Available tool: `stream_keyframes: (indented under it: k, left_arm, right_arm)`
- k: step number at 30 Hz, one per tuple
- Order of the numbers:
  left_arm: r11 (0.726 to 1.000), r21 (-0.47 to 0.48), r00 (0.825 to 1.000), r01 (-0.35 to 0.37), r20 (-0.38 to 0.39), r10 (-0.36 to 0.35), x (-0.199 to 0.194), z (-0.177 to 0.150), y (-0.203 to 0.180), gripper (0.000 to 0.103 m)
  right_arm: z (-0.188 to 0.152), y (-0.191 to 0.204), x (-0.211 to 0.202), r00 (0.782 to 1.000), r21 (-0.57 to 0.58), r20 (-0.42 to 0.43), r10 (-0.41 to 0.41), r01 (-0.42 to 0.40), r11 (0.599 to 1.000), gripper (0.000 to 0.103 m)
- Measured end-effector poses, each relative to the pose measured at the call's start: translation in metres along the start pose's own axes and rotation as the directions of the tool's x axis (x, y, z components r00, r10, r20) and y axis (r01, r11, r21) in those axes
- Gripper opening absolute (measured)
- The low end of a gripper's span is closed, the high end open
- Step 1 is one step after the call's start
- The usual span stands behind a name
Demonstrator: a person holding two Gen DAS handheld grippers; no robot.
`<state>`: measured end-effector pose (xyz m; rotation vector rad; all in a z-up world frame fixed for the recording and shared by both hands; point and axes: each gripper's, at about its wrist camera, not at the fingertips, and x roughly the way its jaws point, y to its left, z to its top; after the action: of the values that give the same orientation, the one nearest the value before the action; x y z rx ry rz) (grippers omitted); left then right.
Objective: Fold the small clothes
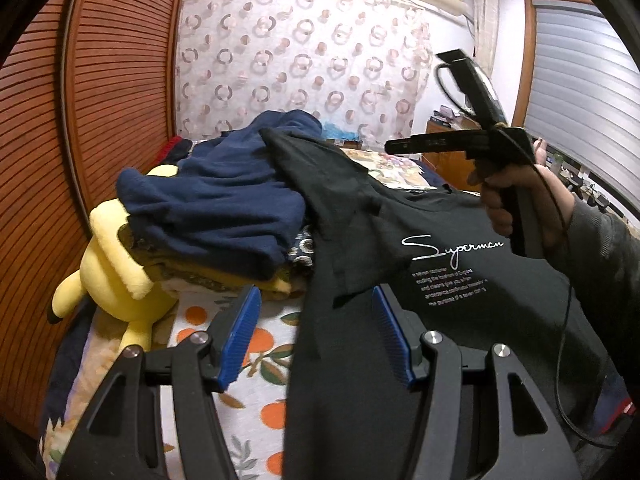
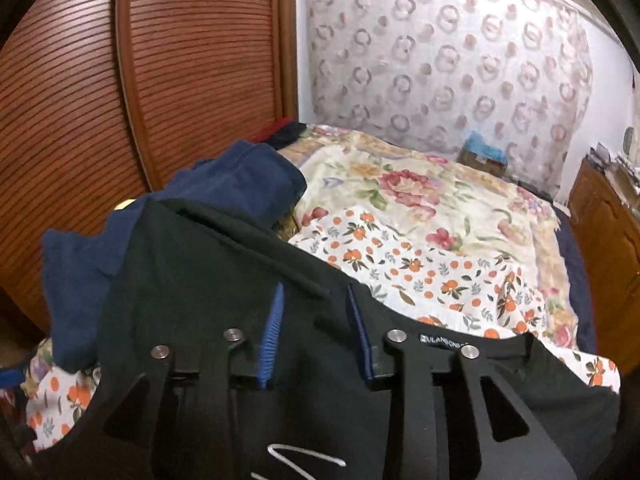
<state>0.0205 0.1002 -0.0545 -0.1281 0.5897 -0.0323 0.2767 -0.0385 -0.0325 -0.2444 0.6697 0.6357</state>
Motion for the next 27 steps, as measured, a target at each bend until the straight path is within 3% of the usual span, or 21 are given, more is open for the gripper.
stream_keyframes:
  k: [5,19,27]
  left_arm:
    - [1.0,0.014,1.0,0.017,-0.01,-0.016,0.012,0.006,-0.015,0.058]
    - [0.996,0.069,0.997,0.054,-0.053,-0.05,0.049,0.018,-0.063,0.058]
    - [0.988,0.129,0.991,0.09,-0.115,-0.075,0.072,0.024,-0.085,0.058]
  right_arm:
    - [-0.024,-0.02,-0.033,1.0,-0.001,0.019,0.009,-0.009,1.0,0.049]
    - [-0.103,-0.079,-0.131,0.995,0.02,0.03,-0.094,0.093,0.995,0.05]
    - [-0.138,-0.117,-0.162,0.986,0.065,0.014,-0.166,0.165,0.984,0.05]
